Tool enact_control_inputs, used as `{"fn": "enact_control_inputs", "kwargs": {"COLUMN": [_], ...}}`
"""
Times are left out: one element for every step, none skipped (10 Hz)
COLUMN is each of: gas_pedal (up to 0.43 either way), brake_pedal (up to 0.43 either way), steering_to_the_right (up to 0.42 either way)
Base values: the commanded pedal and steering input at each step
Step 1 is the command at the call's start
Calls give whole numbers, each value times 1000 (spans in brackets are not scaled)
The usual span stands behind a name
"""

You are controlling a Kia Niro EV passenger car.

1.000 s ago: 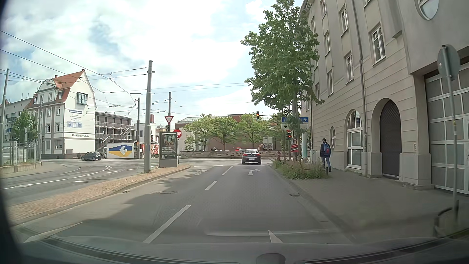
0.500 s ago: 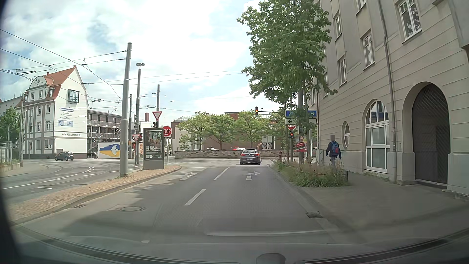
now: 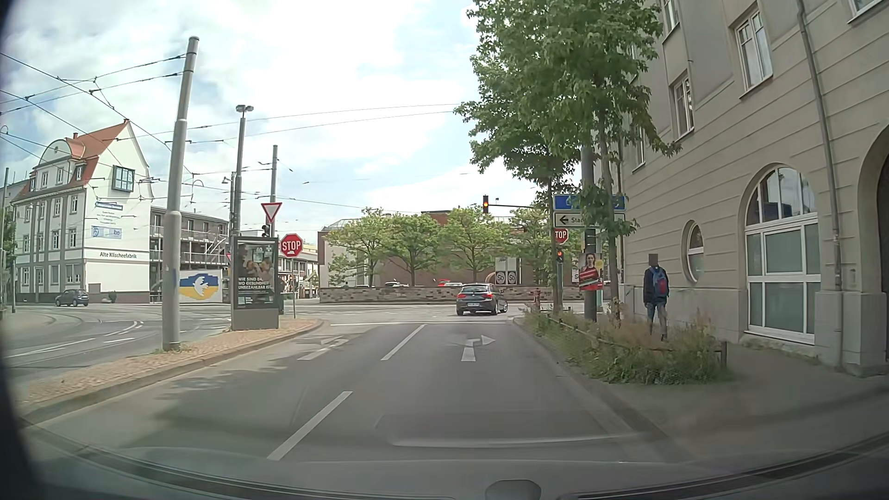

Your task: Follow the waypoints while adhering to traffic rules and regulations

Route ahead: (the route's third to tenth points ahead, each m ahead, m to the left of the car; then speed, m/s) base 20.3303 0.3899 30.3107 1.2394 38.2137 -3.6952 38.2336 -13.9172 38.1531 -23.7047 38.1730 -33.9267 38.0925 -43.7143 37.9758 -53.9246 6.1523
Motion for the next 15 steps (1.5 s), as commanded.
{"fn": "enact_control_inputs", "kwargs": {"gas_pedal": [0, 0, 0, 0, 0, 0, 0, 0, 0, 0, 0, 0, 0, 0, 0], "brake_pedal": [146, 165, 171, 171, 177, 183, 183, 183, 189, 201, 207, 220, 226, 226, 232], "steering_to_the_right": [1, 1, 1, 1, 1, 1, 1, 1, 1, 1, 1, 1, 1, 1, 1]}}
